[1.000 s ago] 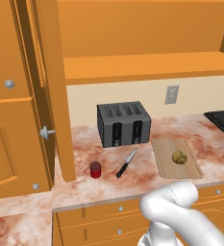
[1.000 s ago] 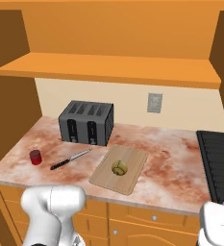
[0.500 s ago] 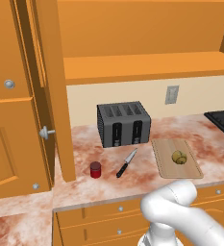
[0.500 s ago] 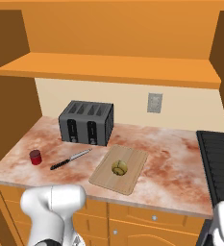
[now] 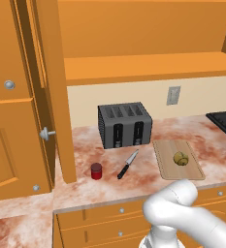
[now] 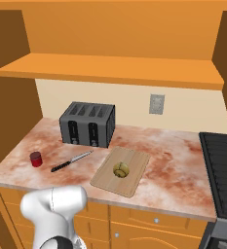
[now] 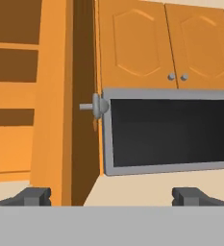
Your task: Pick the bread, place it on the cutting board, pick the jam, place it on the counter, and close the cabinet.
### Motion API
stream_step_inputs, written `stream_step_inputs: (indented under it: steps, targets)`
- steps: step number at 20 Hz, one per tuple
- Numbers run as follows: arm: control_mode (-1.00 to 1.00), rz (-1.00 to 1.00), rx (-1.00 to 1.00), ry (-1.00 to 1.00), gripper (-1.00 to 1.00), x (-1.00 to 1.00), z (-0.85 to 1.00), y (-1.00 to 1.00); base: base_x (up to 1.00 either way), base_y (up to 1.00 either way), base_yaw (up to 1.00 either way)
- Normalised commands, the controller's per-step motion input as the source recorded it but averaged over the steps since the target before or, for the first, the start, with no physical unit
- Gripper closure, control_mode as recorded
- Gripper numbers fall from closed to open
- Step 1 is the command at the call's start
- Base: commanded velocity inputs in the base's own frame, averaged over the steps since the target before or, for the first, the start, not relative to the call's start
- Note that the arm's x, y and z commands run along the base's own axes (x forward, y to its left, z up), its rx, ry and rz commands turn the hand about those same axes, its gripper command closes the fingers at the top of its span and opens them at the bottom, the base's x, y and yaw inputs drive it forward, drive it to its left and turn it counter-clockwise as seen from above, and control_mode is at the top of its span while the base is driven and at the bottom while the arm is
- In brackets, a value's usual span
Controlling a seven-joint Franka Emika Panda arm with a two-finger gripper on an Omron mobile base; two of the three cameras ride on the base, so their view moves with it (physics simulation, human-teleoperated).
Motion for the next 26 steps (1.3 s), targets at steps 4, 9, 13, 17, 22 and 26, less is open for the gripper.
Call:
stream_step_inputs:
  steps: [4, 9, 13, 17, 22, 26]
  targets:
    - [-1.0, 0.0, 0.0, 0.0, -1.0, 0.0, 0.06, -0.15, 0.0, 0.0, 0.0]
    - [-1.0, 0.0, 0.0, 0.0, -1.0, 0.0, 0.03, -0.14, 0.0, 0.0, 0.0]
    - [-1.0, 0.0, 0.0, 0.0, -1.0, 0.0, 0.01, -0.09, 0.0, 0.0, 0.0]
    - [-1.0, 0.0, 0.0, 0.0, -1.0, -0.19, 0.0, 0.0, 0.0, 0.0, 0.0]
    - [-1.0, 0.0, 0.0, 0.0, -1.0, -0.24, 0.1, 0.0, 0.0, 0.0, 0.0]
    - [-1.0, 0.0, 0.0, -0.01, -1.0, -0.06, 0.11, -0.07, 0.0, 0.0, 0.0]
